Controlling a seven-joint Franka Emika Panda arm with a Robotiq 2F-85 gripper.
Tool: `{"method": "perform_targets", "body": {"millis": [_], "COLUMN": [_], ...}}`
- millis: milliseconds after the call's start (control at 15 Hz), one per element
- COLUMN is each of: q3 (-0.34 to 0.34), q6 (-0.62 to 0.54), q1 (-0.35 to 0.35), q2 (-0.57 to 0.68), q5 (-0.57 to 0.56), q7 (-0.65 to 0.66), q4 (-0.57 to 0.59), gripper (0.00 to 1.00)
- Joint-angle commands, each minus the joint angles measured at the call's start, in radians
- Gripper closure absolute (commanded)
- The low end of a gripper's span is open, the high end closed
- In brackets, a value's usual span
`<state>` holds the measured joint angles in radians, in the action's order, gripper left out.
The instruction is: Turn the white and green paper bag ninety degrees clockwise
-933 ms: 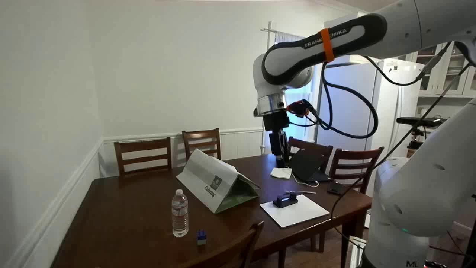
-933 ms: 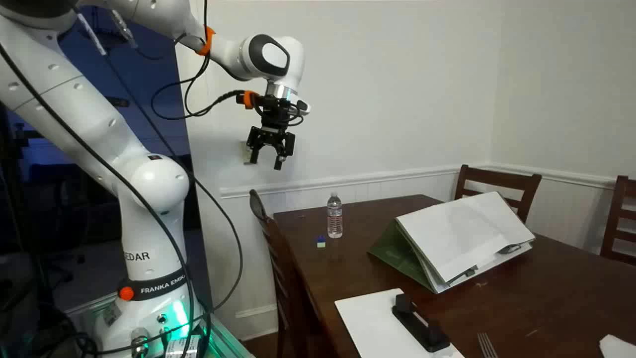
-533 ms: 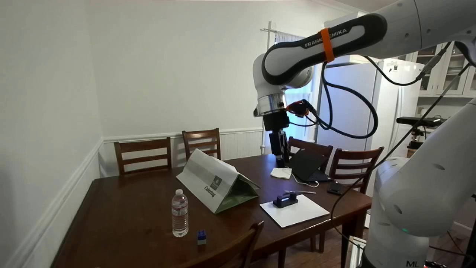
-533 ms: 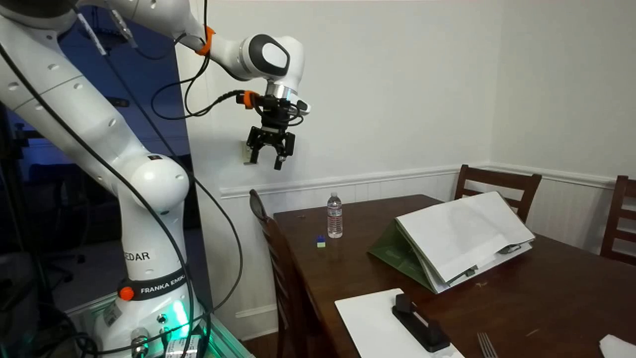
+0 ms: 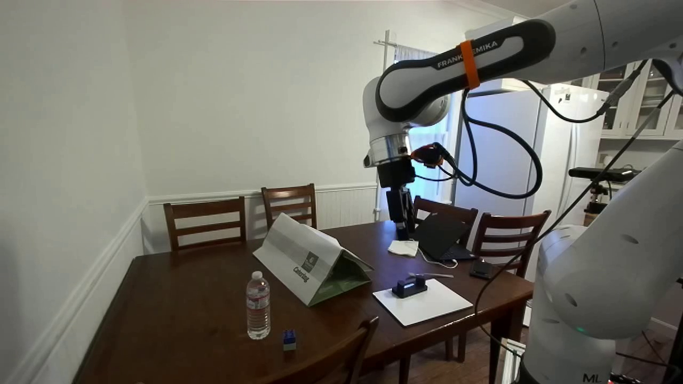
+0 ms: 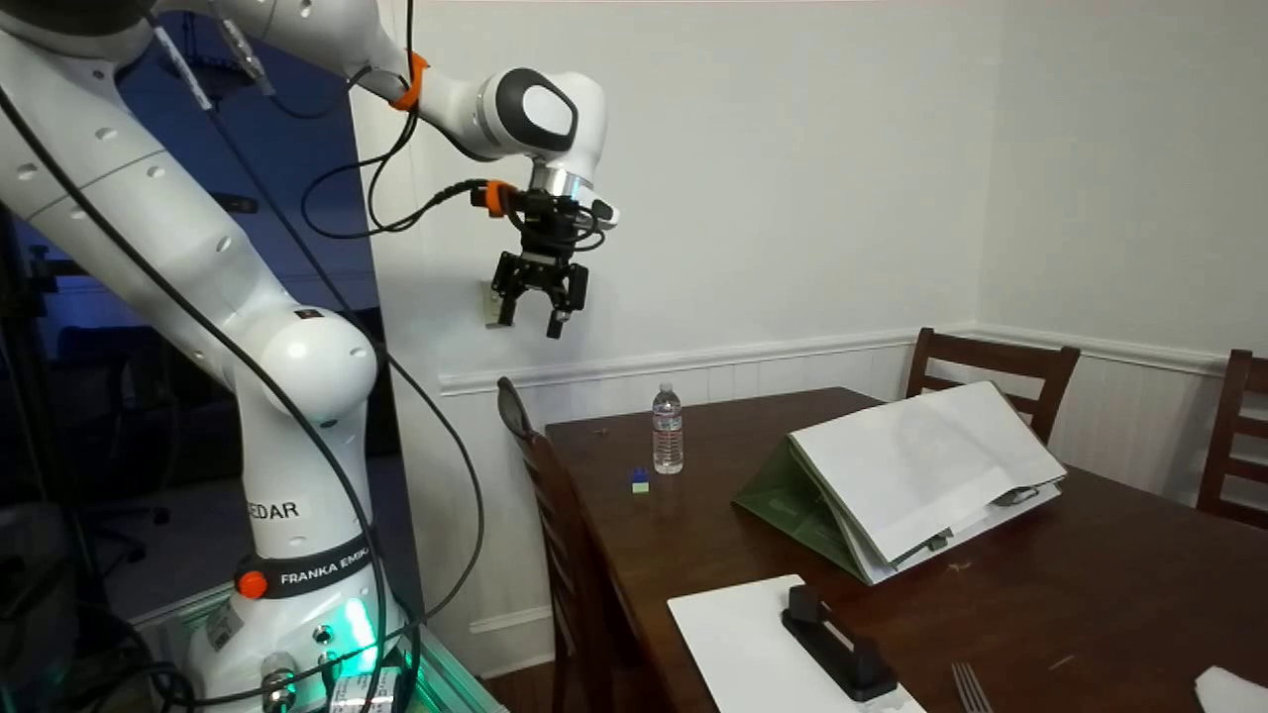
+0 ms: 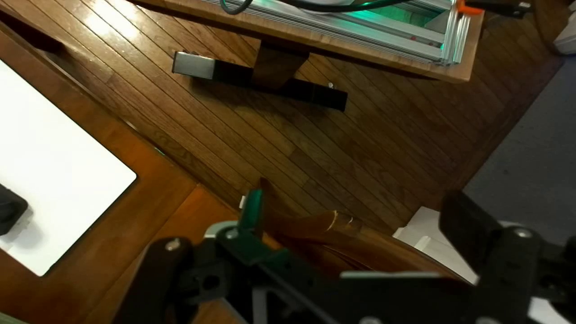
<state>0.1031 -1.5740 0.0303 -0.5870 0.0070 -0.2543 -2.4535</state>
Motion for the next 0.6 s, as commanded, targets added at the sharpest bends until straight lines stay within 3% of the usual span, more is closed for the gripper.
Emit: {"method": "perform_targets", "body": {"millis": [0,333,533], "q3": [0.007,0.045,0.063], "q6": [-0.121,-0.447,-0.580], "q1": [-0.010,-0.036,-0.063], "q2": [0.072,0.326,0.501], "q5": [0.009,0.000,0.033], "q7": [-0.006,-0.037,-0.012], "q4": [0.032,0.151,0.272], "gripper": [0.00,0.00,0.00]}}
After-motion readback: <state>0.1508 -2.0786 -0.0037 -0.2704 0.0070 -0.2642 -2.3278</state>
